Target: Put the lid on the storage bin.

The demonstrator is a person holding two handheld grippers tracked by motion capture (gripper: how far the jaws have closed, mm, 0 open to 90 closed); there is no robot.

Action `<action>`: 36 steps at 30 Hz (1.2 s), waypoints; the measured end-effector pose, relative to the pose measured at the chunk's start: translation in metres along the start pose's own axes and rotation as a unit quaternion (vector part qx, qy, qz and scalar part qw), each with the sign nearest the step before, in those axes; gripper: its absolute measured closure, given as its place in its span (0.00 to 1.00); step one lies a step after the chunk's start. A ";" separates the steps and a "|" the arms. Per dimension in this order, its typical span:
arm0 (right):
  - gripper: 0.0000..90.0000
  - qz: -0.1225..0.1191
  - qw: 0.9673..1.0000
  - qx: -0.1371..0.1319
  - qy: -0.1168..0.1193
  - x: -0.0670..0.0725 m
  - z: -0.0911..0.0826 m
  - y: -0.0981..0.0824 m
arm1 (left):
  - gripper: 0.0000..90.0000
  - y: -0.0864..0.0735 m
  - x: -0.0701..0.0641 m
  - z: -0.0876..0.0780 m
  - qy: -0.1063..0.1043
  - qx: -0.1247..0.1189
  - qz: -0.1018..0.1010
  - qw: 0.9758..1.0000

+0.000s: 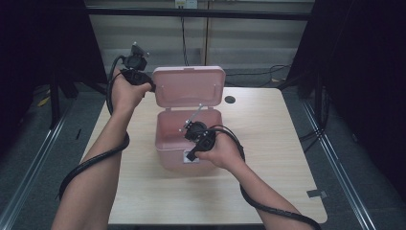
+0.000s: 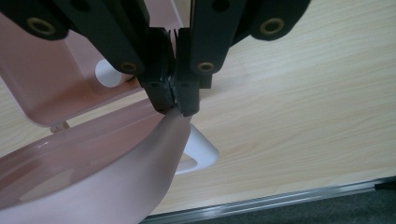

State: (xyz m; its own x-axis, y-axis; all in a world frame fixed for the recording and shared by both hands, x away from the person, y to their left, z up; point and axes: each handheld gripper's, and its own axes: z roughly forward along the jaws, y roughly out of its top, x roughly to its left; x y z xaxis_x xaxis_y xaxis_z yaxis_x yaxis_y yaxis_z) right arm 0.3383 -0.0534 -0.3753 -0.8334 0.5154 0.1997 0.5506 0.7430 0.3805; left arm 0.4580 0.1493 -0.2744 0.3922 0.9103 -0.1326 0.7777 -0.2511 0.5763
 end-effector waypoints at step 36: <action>1.00 -0.001 1.000 -0.005 -0.003 0.000 0.001 0.001 | 0.96 -0.017 -0.001 -0.007 -0.020 -0.006 -0.003 1.000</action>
State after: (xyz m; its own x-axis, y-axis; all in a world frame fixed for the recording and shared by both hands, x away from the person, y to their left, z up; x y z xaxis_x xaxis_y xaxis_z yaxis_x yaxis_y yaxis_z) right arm 0.3392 -0.0523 -0.3760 -0.8346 0.5160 0.1928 0.5477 0.7398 0.3909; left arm 0.4414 0.1547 -0.2783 0.4071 0.8976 -0.1692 0.7747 -0.2411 0.5845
